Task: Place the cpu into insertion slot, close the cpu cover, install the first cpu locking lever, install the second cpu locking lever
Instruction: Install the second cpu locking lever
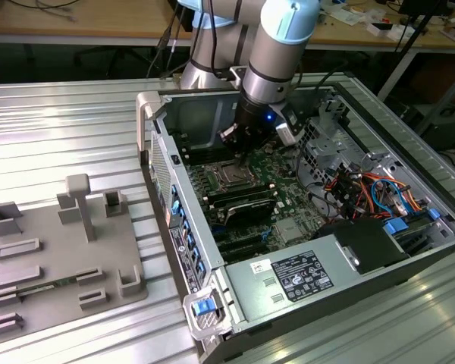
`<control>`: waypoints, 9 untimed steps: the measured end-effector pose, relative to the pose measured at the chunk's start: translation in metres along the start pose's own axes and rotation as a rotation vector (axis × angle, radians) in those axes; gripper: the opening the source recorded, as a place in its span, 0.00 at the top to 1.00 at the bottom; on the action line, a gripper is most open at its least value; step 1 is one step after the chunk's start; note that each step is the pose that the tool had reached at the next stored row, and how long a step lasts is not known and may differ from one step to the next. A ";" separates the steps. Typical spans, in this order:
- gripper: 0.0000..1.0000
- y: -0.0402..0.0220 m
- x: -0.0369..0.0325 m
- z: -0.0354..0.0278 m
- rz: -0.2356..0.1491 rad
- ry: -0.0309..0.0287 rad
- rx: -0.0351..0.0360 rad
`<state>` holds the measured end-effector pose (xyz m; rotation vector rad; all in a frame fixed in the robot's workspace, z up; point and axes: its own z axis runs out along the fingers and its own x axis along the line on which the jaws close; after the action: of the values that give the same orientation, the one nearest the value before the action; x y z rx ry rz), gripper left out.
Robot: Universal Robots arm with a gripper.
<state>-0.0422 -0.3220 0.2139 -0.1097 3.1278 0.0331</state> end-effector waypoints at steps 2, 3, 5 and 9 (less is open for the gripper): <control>0.89 -0.0020 -0.0011 0.0000 0.000 0.0000 0.0009; 0.89 -0.0025 -0.0030 0.0001 0.000 0.0001 0.0014; 0.89 -0.0030 -0.0066 0.0004 0.000 0.0001 0.0018; 0.89 -0.0036 -0.0129 0.0011 0.001 0.0004 0.0032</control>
<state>-0.0291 -0.3246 0.2129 -0.1088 3.1282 0.0280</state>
